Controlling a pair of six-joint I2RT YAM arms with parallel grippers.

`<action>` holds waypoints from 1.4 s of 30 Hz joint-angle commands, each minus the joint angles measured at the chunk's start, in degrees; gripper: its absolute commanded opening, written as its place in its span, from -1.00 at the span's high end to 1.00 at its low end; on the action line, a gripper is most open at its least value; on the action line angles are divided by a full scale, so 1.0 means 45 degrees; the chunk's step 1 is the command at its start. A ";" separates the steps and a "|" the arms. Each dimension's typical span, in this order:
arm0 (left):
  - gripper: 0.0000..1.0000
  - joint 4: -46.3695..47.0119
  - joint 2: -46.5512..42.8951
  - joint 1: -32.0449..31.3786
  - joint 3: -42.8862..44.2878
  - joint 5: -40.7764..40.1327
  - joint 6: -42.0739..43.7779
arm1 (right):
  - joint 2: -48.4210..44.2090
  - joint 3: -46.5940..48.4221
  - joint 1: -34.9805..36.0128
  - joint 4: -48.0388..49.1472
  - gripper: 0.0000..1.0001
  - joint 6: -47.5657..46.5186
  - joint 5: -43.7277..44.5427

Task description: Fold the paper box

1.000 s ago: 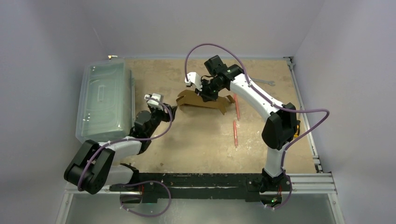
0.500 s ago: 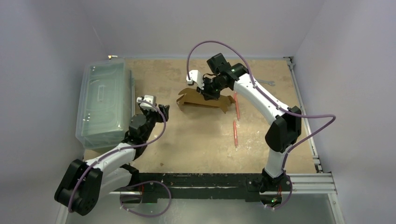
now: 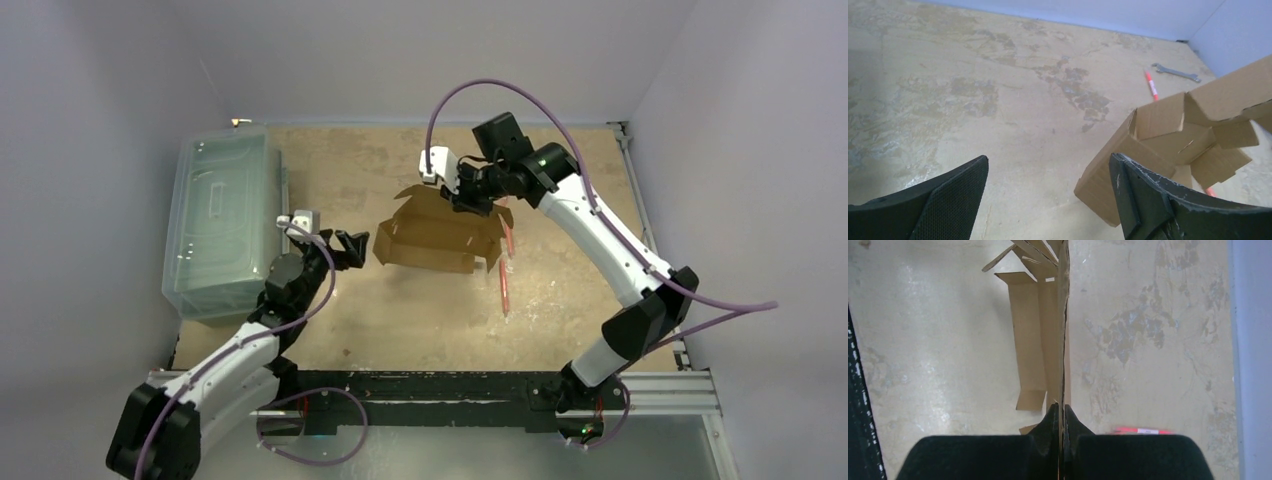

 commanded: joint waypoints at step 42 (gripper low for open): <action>-0.75 1.0693 0.7173 -0.0680 -0.1780 0.4121 0.1994 | 0.0088 -0.1946 -0.0002 -0.0033 1.00 -0.0303 0.0033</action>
